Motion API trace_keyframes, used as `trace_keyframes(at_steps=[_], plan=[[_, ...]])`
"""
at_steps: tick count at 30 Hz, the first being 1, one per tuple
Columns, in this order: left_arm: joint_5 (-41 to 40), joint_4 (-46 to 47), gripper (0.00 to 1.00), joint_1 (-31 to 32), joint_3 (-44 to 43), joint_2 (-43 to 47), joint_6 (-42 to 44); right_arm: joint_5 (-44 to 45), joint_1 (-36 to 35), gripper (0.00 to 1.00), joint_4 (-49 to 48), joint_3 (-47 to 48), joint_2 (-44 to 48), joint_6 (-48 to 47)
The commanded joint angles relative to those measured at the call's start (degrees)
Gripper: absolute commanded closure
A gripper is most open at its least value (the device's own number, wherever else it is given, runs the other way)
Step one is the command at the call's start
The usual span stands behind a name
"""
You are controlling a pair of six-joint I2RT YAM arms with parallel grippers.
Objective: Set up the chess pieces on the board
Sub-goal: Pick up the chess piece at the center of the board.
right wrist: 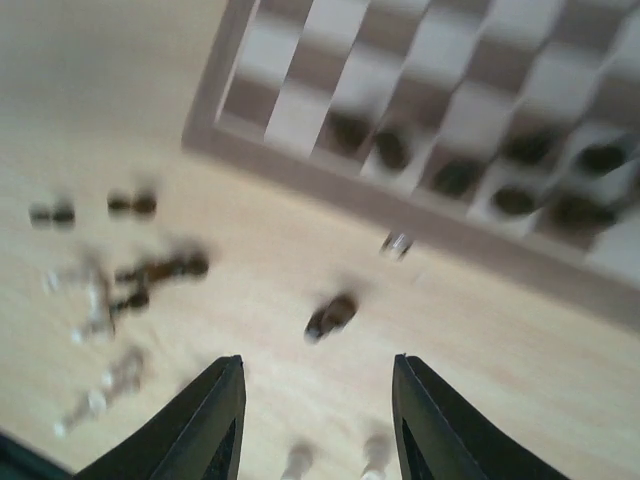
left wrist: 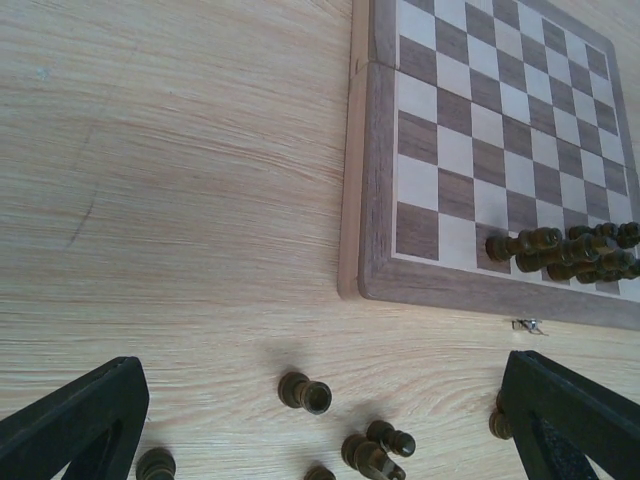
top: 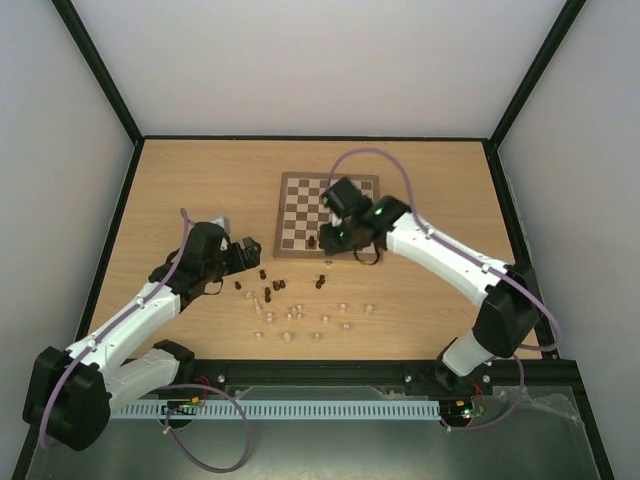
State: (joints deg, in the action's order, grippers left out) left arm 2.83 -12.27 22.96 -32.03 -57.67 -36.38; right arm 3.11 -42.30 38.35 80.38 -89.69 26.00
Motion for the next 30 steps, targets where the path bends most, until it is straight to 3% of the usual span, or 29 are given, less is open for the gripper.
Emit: trace_keyframes(at_steps=[1, 12, 22, 30], plan=[[-1.4, -1.3, 0.00, -0.5, -2.3, -0.4, 0.2, -3.4, -6.2, 0.60, -2.1, -8.5, -1.8, 3.5], [-4.1, -2.4, 0.02, 0.8, -5.2, -10.4, 0.1, -1.4, -8.9, 0.60, -3.3, -10.4, -1.0, 2.5], [-9.1, -5.9, 0.37, 10.0, -10.2, -20.1, -1.6, -1.2, -8.3, 0.59, -4.2, -13.0, 3.3, 0.7], [-12.6, -7.8, 0.45, 13.6, -10.0, -24.1, -4.0, -2.0, -6.9, 0.59, -5.1, -16.3, 6.8, -0.3]])
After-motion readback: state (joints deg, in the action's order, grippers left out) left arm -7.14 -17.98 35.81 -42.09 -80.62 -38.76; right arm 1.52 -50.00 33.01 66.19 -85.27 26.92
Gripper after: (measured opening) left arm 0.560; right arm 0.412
